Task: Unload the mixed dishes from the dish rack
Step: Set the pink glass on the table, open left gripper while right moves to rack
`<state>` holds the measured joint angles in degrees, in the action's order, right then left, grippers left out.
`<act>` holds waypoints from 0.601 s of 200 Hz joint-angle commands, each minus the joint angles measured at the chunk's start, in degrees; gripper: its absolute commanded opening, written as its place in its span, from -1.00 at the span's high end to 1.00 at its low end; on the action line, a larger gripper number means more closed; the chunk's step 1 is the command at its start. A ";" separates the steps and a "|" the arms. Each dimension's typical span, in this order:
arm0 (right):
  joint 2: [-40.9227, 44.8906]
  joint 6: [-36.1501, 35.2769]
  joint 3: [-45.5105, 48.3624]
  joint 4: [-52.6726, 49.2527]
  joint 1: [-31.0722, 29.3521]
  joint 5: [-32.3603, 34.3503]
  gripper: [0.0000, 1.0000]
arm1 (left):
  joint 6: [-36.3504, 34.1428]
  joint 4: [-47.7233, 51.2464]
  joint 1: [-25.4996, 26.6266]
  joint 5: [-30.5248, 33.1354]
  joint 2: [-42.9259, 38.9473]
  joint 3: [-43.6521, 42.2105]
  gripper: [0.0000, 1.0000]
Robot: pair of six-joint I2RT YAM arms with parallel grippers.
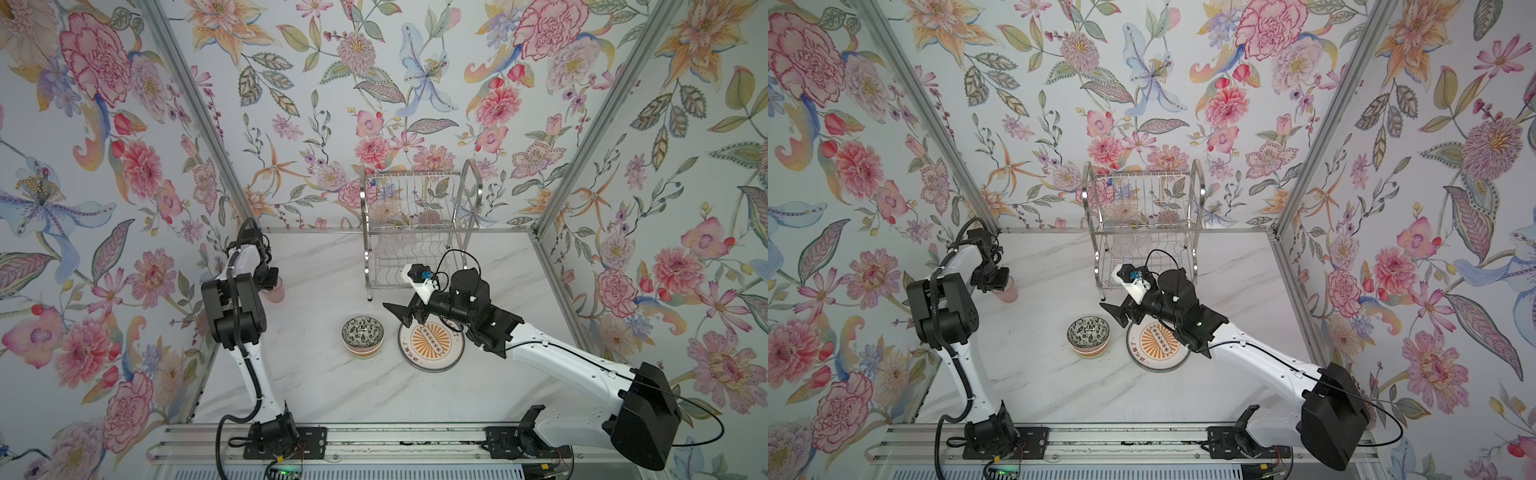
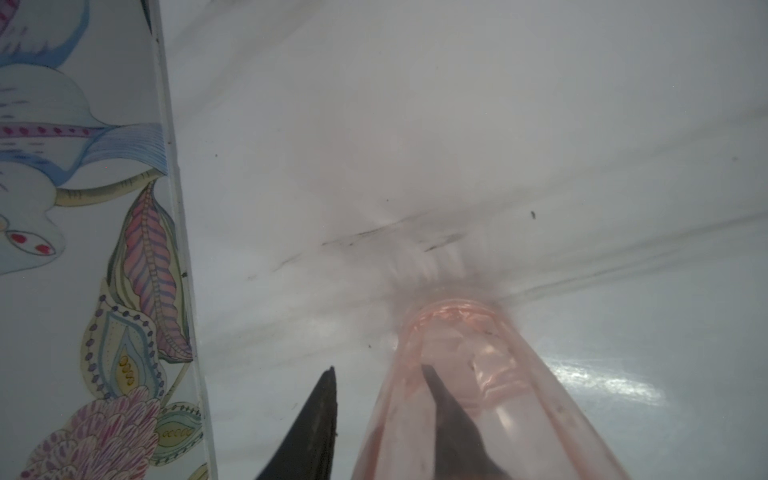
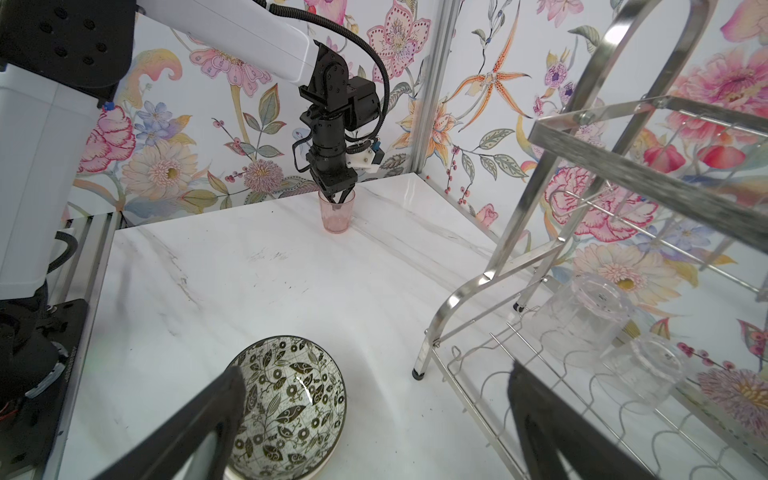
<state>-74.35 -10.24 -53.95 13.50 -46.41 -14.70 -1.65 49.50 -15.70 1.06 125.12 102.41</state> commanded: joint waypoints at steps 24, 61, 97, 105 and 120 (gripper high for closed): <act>0.97 0.42 0.37 1.43 0.35 1.42 -0.98 | 1.65 2.72 -0.67 -1.22 -0.68 4.82 -0.14; 2.57 0.66 1.59 1.84 0.67 2.57 -0.98 | 3.01 1.71 -0.69 -1.80 -3.87 5.39 -0.45; 4.26 1.40 3.08 1.93 1.74 3.80 -0.98 | 3.32 -0.37 -0.49 -2.31 -7.82 3.80 -0.59; 4.69 1.69 3.49 2.02 2.06 4.07 -0.98 | 3.41 -0.62 -0.49 -2.46 -8.59 3.46 -0.61; 5.29 2.22 4.26 1.88 2.56 4.44 -0.98 | 3.67 -0.71 -0.47 -3.05 -10.07 3.18 -0.63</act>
<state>-70.81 -9.67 -51.31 14.66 -44.71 -11.70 1.10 49.65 -15.79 -0.78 119.87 106.15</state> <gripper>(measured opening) 0.988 0.809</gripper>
